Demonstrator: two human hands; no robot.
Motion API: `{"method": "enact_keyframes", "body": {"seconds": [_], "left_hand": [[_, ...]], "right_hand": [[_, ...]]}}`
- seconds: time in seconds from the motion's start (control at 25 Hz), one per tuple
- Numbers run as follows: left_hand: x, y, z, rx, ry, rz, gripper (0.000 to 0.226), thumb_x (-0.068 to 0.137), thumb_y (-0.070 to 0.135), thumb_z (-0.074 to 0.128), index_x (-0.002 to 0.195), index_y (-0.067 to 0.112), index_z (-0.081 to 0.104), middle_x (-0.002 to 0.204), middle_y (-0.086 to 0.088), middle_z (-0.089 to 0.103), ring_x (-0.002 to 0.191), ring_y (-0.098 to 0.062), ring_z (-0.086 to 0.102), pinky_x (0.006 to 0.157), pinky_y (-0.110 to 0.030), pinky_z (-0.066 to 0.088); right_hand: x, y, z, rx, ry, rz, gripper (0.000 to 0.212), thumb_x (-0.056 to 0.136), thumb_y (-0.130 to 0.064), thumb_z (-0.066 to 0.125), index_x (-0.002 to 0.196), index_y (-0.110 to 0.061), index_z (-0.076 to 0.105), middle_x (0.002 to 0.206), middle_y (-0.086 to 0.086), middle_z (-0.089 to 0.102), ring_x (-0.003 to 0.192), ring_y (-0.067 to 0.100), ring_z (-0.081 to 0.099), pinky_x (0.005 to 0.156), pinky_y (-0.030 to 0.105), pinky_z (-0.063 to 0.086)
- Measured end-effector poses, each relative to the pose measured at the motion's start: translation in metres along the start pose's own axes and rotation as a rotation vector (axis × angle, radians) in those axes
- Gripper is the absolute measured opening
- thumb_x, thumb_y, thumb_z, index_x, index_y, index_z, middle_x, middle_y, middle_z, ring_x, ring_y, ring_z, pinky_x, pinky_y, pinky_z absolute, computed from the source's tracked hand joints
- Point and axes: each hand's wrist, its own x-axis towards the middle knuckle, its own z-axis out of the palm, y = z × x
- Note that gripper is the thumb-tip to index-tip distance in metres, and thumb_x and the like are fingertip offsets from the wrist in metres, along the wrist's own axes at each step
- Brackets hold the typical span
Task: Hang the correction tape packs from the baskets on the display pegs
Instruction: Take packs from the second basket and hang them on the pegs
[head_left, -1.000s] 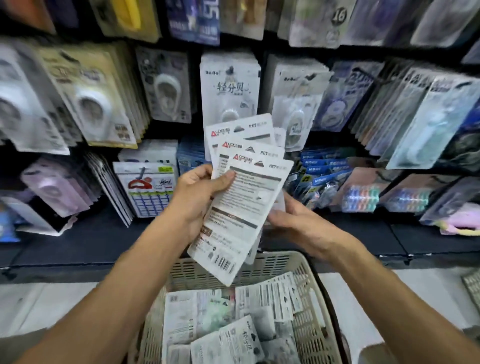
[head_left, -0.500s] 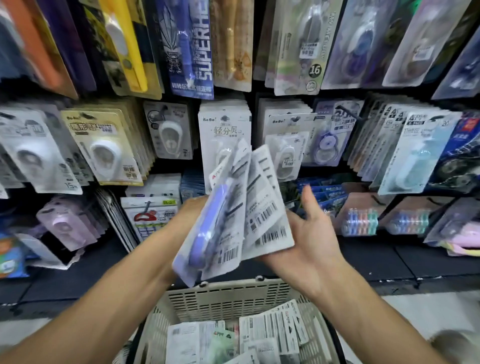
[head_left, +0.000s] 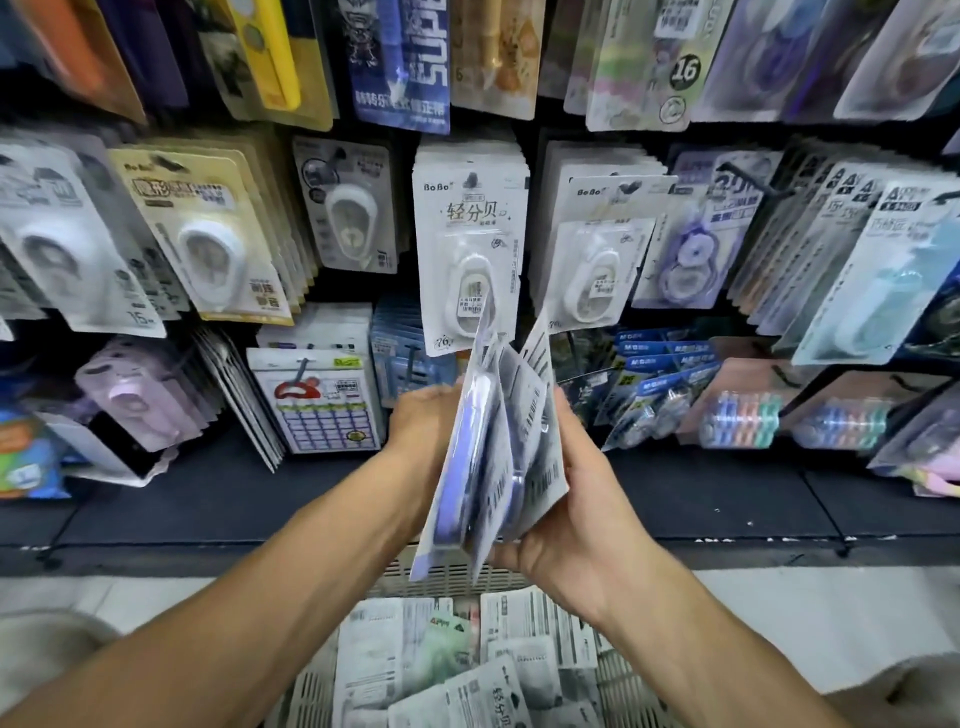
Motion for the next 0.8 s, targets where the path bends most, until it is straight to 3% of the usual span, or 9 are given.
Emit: {"method": "enact_keyframes", "body": {"seconds": [0.08, 0.16, 0.24, 0.28, 0.36, 0.48, 0.6, 0.68, 0.8], "left_hand": [[-0.003, 0.007, 0.002, -0.09, -0.122, -0.075, 0.043, 0.108, 0.016, 0.044, 0.065, 0.014, 0.046, 0.061, -0.004, 0.053, 0.053, -0.013, 0.049, 0.052, -0.019, 0.045], [-0.022, 0.021, 0.005, -0.276, -0.264, -0.177, 0.054, 0.104, 0.047, 0.046, 0.065, 0.012, 0.059, 0.07, -0.012, 0.063, 0.055, -0.024, 0.06, 0.053, -0.024, 0.05], [-0.035, 0.023, 0.006, -0.352, -0.401, -0.255, 0.079, 0.092, 0.075, 0.039, 0.088, 0.007, 0.079, 0.094, -0.02, 0.076, 0.073, -0.033, 0.074, 0.065, -0.036, 0.061], [-0.043, 0.022, 0.008, -0.351, -0.425, -0.24, 0.083, 0.089, 0.079, 0.041, 0.103, 0.008, 0.081, 0.107, -0.02, 0.076, 0.084, -0.035, 0.075, 0.073, -0.042, 0.063], [-0.052, 0.012, 0.017, -0.403, -0.405, -0.252, 0.077, 0.088, 0.075, 0.049, 0.118, 0.009, 0.075, 0.117, -0.018, 0.072, 0.092, -0.034, 0.072, 0.083, -0.045, 0.059], [-0.052, -0.001, 0.022, -0.497, -0.332, -0.313, 0.074, 0.091, 0.071, 0.05, 0.105, 0.004, 0.079, 0.097, -0.02, 0.074, 0.076, -0.032, 0.071, 0.071, -0.039, 0.06], [-0.05, -0.001, 0.021, -0.471, -0.348, -0.297, 0.062, 0.092, 0.064, 0.053, 0.086, 0.009, 0.082, 0.081, -0.014, 0.069, 0.07, -0.027, 0.065, 0.07, -0.036, 0.052], [-0.046, -0.003, 0.022, -0.436, -0.327, -0.254, 0.05, 0.095, 0.051, 0.055, 0.078, 0.011, 0.08, 0.074, -0.012, 0.069, 0.061, -0.024, 0.067, 0.061, -0.032, 0.054], [-0.049, -0.009, 0.028, -0.375, -0.255, -0.196, 0.037, 0.087, 0.043, 0.061, 0.082, 0.011, 0.078, 0.074, -0.013, 0.072, 0.06, -0.025, 0.068, 0.061, -0.032, 0.056]], "right_hand": [[-0.001, -0.005, -0.002, -0.056, 0.063, -0.014, 0.064, 0.082, -0.077, 0.058, 0.11, -0.024, 0.079, 0.116, 0.008, 0.076, 0.108, 0.032, 0.072, 0.097, 0.06, 0.051], [-0.001, -0.012, -0.006, -0.102, 0.124, -0.024, 0.054, 0.081, -0.069, 0.066, 0.104, -0.022, 0.081, 0.109, 0.006, 0.078, 0.098, 0.029, 0.074, 0.096, 0.056, 0.053], [-0.005, -0.016, -0.01, -0.148, 0.139, -0.041, 0.047, 0.078, -0.056, 0.074, 0.109, -0.02, 0.078, 0.102, 0.006, 0.078, 0.083, 0.025, 0.073, 0.082, 0.046, 0.06], [-0.007, -0.015, -0.008, -0.148, 0.146, -0.04, 0.049, 0.076, -0.052, 0.077, 0.113, -0.02, 0.076, 0.101, 0.005, 0.078, 0.079, 0.022, 0.072, 0.073, 0.041, 0.061], [-0.006, -0.004, -0.004, -0.155, 0.165, -0.047, 0.055, 0.072, -0.047, 0.08, 0.12, -0.02, 0.072, 0.102, 0.003, 0.079, 0.081, 0.019, 0.074, 0.068, 0.038, 0.06], [-0.002, 0.019, 0.002, -0.136, 0.208, -0.091, 0.062, 0.072, -0.039, 0.083, 0.128, -0.021, 0.063, 0.106, 0.004, 0.078, 0.092, 0.023, 0.075, 0.084, 0.045, 0.059], [-0.003, 0.023, 0.006, -0.125, 0.204, -0.135, 0.084, 0.055, -0.036, 0.087, 0.132, -0.026, 0.054, 0.107, 0.002, 0.078, 0.085, 0.018, 0.076, 0.069, 0.037, 0.058], [-0.003, 0.021, 0.007, -0.144, 0.187, -0.154, 0.09, 0.049, -0.04, 0.088, 0.131, -0.027, 0.052, 0.107, 0.001, 0.078, 0.085, 0.016, 0.077, 0.062, 0.03, 0.056], [-0.001, 0.024, 0.008, -0.034, 0.169, -0.158, 0.091, 0.045, -0.048, 0.087, 0.127, -0.021, 0.057, 0.108, 0.003, 0.078, 0.098, 0.019, 0.076, 0.083, 0.037, 0.056]]}}
